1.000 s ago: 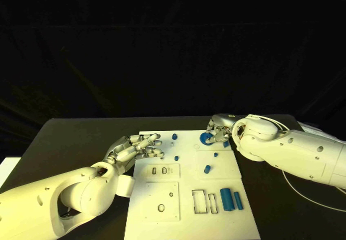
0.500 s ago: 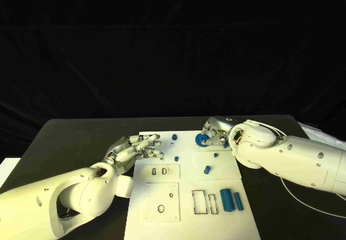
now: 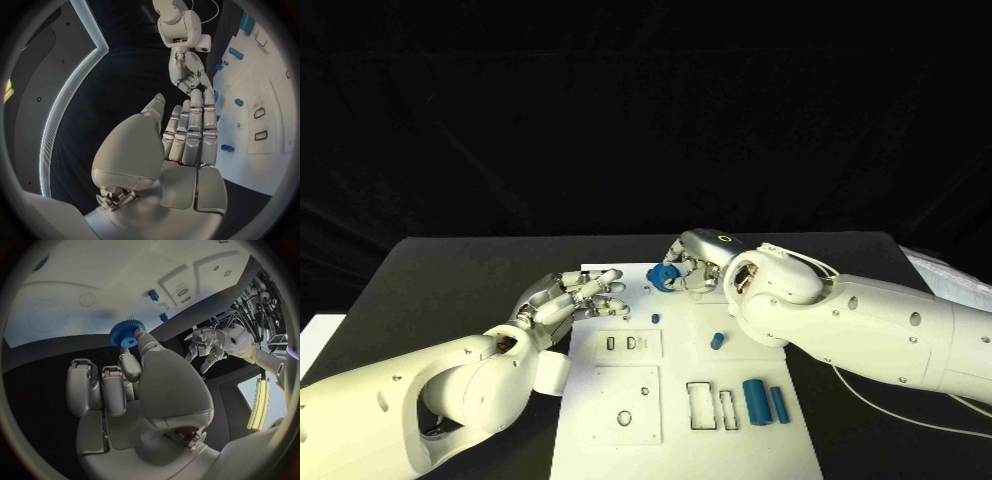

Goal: Assemble the parts on the task board

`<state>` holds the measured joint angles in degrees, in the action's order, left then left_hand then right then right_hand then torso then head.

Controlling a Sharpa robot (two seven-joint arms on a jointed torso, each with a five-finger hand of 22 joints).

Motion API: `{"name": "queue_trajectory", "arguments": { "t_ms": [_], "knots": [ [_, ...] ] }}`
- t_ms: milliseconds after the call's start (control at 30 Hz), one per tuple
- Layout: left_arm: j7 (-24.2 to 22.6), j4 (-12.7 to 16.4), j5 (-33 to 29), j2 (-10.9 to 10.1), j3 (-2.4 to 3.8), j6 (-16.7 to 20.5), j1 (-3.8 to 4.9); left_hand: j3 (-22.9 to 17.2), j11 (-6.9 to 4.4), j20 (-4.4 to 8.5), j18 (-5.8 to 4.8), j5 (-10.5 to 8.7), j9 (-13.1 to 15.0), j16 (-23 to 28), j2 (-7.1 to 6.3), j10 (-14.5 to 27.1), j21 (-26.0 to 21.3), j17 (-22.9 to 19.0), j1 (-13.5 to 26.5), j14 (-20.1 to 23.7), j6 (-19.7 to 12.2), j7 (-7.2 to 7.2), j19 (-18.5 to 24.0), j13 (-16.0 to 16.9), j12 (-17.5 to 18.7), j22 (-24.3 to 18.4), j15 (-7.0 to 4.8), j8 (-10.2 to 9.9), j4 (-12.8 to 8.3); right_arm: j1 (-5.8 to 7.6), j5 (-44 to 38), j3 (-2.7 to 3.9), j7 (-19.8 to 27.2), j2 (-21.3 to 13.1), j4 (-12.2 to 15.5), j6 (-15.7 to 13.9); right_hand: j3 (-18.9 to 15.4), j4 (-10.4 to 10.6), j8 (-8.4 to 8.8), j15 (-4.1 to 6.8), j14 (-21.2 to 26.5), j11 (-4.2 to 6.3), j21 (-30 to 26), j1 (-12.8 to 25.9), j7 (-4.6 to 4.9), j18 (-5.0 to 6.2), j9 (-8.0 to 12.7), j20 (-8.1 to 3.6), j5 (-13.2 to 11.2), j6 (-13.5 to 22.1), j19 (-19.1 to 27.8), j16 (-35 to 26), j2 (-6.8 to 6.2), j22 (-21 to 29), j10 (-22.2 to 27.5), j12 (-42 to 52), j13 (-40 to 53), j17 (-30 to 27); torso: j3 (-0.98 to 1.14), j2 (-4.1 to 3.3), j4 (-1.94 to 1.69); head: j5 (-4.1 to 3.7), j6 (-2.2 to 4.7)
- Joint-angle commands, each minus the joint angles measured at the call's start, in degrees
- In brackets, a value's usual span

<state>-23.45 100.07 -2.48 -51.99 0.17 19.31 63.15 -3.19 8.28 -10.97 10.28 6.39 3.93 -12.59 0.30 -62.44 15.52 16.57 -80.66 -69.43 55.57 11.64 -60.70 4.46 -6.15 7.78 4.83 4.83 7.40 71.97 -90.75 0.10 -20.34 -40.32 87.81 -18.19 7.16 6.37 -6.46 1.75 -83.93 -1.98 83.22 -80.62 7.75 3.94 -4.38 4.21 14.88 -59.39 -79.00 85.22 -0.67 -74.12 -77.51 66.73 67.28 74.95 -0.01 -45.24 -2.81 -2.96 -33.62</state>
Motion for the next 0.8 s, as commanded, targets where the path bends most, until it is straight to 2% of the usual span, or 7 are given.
{"name": "queue_trajectory", "arguments": {
  "t_ms": [33, 633, 800],
  "knots": [
    [-0.37, 0.09, -0.06, 0.14, 0.04, -0.97, 0.05, 0.02, 0.19, -0.15, 0.08, 0.06, 0.0, 0.36, -0.15, 0.24, 0.01, 0.07, -0.47, 0.15, 0.0, 0.28, -0.39, -0.09, 0.39, 0.05, 0.15, -0.18, -0.29, -0.15, -2.45, -0.12, -0.28, 1.25, -0.55, -0.2, 0.49, -0.02, -0.3, 0.51, -4.12, 0.39, 0.36, -0.31, -1.25, -0.43, -0.23, 0.06, 0.39, -2.89, -0.39, 0.19, 0.82, -0.04, -0.92, 0.36, 0.08, 4.56, 0.02, -0.03, -0.05, 0.15, -0.06],
    [-0.34, -0.02, -0.06, 0.28, 0.04, -1.0, 0.06, 0.02, 0.19, -0.15, 0.08, 0.06, 0.0, 0.36, -0.15, 0.24, 0.01, 0.07, -0.47, 0.15, 0.0, 0.28, -0.39, -0.09, 0.39, 0.05, 0.15, -0.18, -0.29, -1.36, -3.48, -1.04, -0.22, 6.66, -5.21, 2.71, 0.94, 0.17, 0.09, 0.49, -4.07, 0.33, 0.42, 0.28, -1.16, -0.46, -0.1, 0.02, -0.05, -2.77, -0.43, 0.1, 0.32, -0.17, -0.89, 0.18, 0.11, 4.36, 0.07, -0.04, 0.06, 0.7, -0.44],
    [-0.31, -0.03, -0.06, 0.27, 0.04, -0.99, 0.06, 0.02, 0.19, -0.15, 0.08, 0.06, 0.0, 0.36, -0.15, 0.24, 0.01, 0.07, -0.47, 0.15, 0.0, 0.28, -0.39, -0.09, 0.39, 0.05, 0.15, -0.18, -0.29, -1.49, -3.97, -1.14, -0.61, 7.09, -5.79, 2.96, 1.2, 0.43, 0.8, 0.32, -4.01, 0.08, 0.38, 1.04, -0.83, -0.44, 0.15, 0.09, -0.87, -2.09, -0.31, -0.03, -0.52, -0.07, 0.05, -1.5, -1.23, 4.15, 0.08, -0.03, 0.15, 0.85, -0.5]
  ]
}}
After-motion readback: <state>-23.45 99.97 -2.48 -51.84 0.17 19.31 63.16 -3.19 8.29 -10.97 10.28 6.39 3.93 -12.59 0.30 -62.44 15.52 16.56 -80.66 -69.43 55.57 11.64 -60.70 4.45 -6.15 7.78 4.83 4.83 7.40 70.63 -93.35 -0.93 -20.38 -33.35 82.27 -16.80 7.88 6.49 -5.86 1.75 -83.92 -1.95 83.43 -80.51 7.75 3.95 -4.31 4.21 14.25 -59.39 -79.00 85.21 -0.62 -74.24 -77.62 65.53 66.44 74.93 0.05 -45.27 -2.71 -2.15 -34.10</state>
